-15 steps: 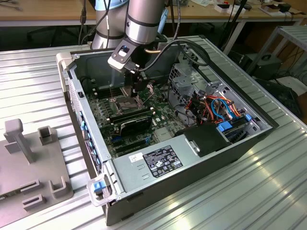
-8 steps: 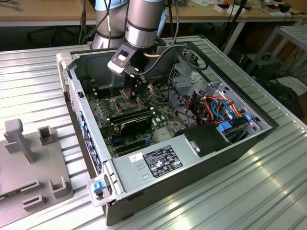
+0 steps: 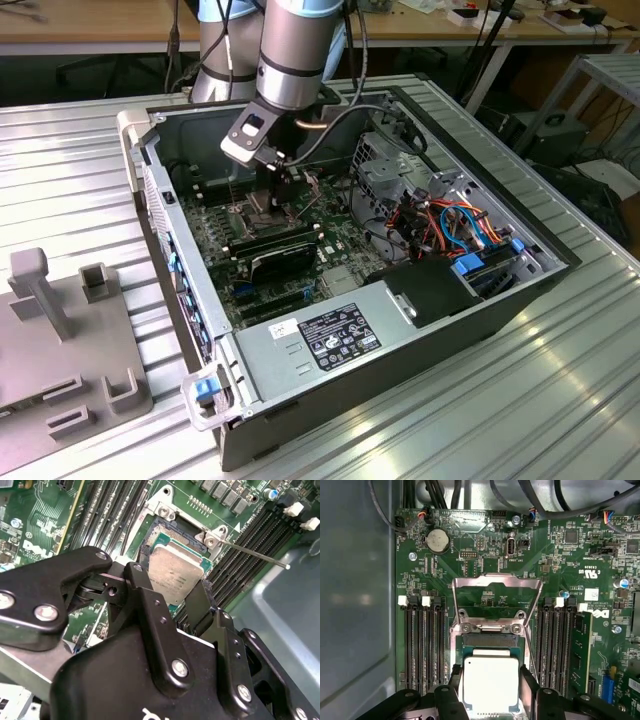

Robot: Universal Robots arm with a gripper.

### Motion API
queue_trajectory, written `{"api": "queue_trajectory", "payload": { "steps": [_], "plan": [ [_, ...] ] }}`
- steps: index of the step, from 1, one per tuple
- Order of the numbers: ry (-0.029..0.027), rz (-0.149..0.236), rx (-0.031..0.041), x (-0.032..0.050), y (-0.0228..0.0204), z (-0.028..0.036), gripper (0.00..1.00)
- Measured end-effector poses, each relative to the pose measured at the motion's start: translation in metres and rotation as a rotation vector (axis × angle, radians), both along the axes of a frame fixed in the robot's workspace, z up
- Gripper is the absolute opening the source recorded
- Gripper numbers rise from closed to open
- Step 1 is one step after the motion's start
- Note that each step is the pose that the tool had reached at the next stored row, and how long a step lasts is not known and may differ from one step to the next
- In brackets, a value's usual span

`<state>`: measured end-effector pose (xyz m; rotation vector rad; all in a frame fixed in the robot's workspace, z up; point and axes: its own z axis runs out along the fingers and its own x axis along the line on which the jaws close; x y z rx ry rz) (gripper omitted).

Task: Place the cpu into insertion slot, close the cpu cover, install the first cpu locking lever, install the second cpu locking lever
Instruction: 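Place the cpu into insertion slot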

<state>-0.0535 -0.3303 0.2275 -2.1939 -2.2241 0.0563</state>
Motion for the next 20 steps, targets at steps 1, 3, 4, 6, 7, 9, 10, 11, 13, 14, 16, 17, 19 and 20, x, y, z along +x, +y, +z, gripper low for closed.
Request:
{"api": "queue_trajectory", "payload": {
  "steps": [1,3,4,6,7,9,10,11,13,14,16,17,19,20],
  "plan": [
    [0.0,0.0,-0.0001,0.0,0.0,-0.0023,0.54],
    [-0.0001,-0.001,0.0001,-0.0005,0.0,-0.006,0.54],
    [0.0,0.0,0.0,-0.0006,0.0,-0.0086,0.54],
    [0.0,0.0,-0.0001,-0.0007,0.0,-0.0113,0.54],
    [0.0,0.0,-0.0001,-0.0008,0.0,-0.0128,0.54],
    [0.0,0.0,-0.0001,-0.0008,0.0,-0.0154,0.54],
    [0.0001,-0.001,-0.0002,-0.0008,-0.0001,-0.0157,0.54],
    [0.0001,-0.001,-0.0003,-0.0008,-0.0001,-0.0157,0.54],
    [0.0001,-0.001,-0.0001,-0.0008,0.0,-0.0158,0.54],
    [0.0,-0.001,-0.0002,-0.0008,0.0,-0.0158,0.54],
    [0.0,-0.001,-0.0002,-0.0008,0.0,-0.0158,0.54],
    [0.0,-0.001,-0.0001,-0.0008,0.0,-0.0158,0.54],
    [0.0001,-0.001,-0.0001,-0.0008,0.0,-0.0159,0.54],
    [0.0001,-0.001,-0.0001,-0.0008,0.0,-0.0159,0.54]
  ]
}}
